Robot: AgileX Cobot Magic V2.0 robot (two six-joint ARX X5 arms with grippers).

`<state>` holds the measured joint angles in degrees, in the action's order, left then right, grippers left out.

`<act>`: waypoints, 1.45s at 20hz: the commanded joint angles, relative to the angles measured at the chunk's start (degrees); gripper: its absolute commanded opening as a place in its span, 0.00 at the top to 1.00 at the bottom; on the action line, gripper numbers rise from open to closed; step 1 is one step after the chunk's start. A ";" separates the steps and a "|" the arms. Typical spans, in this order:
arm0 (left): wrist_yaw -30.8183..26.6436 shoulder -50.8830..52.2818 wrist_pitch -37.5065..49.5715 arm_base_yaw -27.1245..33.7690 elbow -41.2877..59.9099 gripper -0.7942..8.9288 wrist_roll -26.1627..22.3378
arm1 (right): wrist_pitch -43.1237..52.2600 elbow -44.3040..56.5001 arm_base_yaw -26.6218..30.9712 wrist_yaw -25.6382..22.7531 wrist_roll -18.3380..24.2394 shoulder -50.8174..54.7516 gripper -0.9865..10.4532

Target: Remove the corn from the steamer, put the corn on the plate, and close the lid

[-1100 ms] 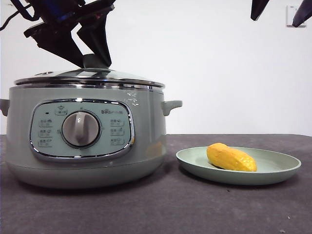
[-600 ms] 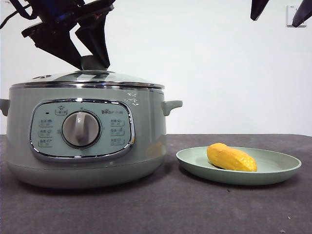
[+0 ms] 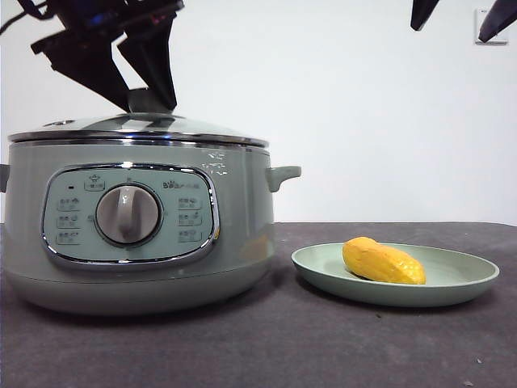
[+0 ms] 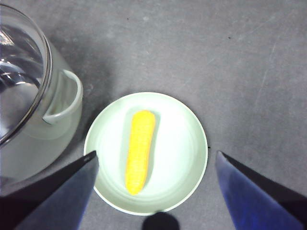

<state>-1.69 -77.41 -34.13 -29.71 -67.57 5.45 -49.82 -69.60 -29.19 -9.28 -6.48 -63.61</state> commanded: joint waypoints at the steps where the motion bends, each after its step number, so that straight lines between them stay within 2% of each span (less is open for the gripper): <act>1: 0.26 0.46 2.03 -0.33 -1.95 0.93 -1.18 | 0.96 0.35 0.00 -0.28 -0.57 -0.02 0.56; 13: 0.70 -0.94 -0.33 -0.33 -1.90 0.90 -1.16 | 1.05 0.35 0.00 -0.07 -0.55 -0.02 0.56; 14: 0.70 -1.42 -0.42 -0.33 -1.90 0.83 -1.14 | 0.79 0.35 0.00 -0.07 -0.55 -0.02 0.56; 16: 0.68 -2.36 -0.68 -0.33 -1.90 0.62 -0.90 | 0.09 0.35 0.00 -0.07 -0.55 -0.02 0.56; 17: 0.70 -2.75 -0.74 -0.33 -1.90 0.58 -0.87 | -0.15 0.35 -0.02 -0.07 -0.55 -0.02 0.56; 22: 0.68 -2.78 -0.68 -0.33 -1.90 0.57 -0.66 | -0.68 0.35 -0.02 -0.07 -0.55 -0.02 0.56; 24: 0.66 -2.75 -0.22 -0.33 -1.90 0.43 -0.68 | -0.68 0.35 -0.02 -0.07 -0.55 -0.02 0.56; 29: 0.52 -0.72 0.17 -0.35 -1.90 0.43 -0.74 | -0.66 0.35 -0.02 -0.04 0.02 -0.02 0.56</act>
<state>-1.10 -79.02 -34.41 -29.80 -69.34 4.97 -50.61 -69.60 -29.21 -9.21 -6.44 -63.61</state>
